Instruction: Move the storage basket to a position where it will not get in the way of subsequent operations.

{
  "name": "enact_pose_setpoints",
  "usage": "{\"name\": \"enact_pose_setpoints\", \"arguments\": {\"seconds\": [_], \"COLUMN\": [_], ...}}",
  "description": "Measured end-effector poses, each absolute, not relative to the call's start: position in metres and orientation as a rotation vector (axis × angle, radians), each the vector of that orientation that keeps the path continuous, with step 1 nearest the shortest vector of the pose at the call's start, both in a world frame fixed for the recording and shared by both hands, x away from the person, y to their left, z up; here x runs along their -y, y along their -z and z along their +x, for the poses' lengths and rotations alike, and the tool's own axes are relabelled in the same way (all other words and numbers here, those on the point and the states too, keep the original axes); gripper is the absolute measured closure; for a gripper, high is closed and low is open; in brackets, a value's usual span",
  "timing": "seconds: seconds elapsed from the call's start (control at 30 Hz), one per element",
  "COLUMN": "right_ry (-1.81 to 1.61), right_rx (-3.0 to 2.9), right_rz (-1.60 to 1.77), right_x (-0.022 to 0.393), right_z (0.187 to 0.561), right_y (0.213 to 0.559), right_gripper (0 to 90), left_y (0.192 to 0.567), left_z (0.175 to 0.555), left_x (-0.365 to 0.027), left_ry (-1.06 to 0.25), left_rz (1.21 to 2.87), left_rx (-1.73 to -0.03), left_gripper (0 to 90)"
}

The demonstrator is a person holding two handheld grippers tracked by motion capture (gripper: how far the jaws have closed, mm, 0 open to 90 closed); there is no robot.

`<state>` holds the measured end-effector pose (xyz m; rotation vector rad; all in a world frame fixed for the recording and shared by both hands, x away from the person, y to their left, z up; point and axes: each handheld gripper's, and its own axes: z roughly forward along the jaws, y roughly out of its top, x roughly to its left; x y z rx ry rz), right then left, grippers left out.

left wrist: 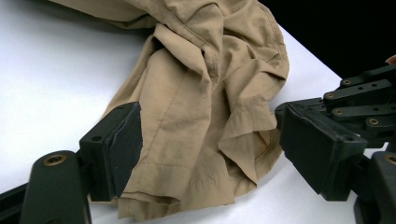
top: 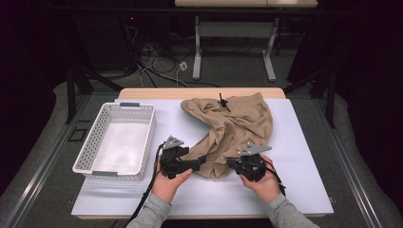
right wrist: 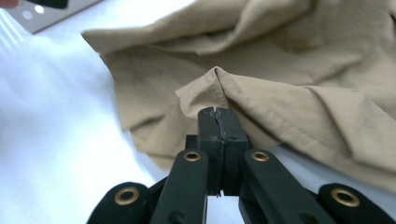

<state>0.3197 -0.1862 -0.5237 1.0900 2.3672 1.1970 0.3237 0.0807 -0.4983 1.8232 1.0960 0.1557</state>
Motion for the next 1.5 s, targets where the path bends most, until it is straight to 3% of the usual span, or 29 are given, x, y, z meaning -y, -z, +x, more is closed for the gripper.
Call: {"name": "enact_pose_setpoints", "arguments": {"seconds": [0.77, 0.93, 1.07, 1.17, 1.3, 1.5], "right_ry": [-1.184, -1.188, -1.183, -1.180, -1.181, -1.189], "right_rx": [-2.298, -2.277, -2.279, -2.278, -2.263, -2.222], "right_rz": [1.279, 1.312, 1.317, 1.316, 1.328, 1.363], "right_x": [0.269, 0.279, 0.283, 0.286, 0.292, 0.309], "right_z": [0.285, 0.281, 0.280, 0.279, 0.277, 0.272], "right_y": [0.524, 0.526, 0.527, 0.527, 0.524, 0.519], "right_gripper": [90.0, 90.0, 90.0, 90.0, 90.0, 90.0], "left_y": [0.520, 0.533, 0.539, 0.537, 0.522, 0.495], "left_z": [0.319, 0.320, 0.320, 0.320, 0.318, 0.313], "left_x": [-0.050, -0.037, -0.033, -0.037, -0.051, -0.075], "left_ry": [-0.147, -0.138, -0.133, -0.107, -0.095, -0.125], "left_rz": [1.945, 2.004, 2.052, 2.056, 2.009, 1.941], "left_rx": [-1.060, -1.038, -1.065, -1.094, -1.092, -1.090], "left_gripper": [22.9, 33.0, 48.1, 69.3, 85.4, 88.3]}}
